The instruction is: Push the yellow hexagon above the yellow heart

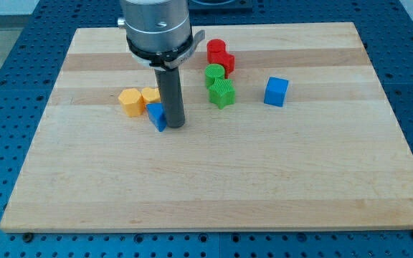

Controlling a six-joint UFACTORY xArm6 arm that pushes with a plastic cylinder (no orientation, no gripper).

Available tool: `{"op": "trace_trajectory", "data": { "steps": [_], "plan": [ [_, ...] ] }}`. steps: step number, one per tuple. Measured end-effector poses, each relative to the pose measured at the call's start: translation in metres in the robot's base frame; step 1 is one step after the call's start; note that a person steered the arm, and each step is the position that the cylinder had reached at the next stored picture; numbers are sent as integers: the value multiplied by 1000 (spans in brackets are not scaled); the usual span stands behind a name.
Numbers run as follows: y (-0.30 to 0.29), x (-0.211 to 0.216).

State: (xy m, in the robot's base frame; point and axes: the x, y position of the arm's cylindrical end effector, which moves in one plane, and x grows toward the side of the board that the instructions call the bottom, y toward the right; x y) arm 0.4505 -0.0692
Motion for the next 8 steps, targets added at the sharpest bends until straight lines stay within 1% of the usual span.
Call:
{"op": "trace_trajectory", "data": {
  "steps": [1,2,3,4,8],
  "plan": [
    [2,32],
    [-27,54],
    [-83,51],
    [-96,28],
    [-95,-67]
  ]
}}
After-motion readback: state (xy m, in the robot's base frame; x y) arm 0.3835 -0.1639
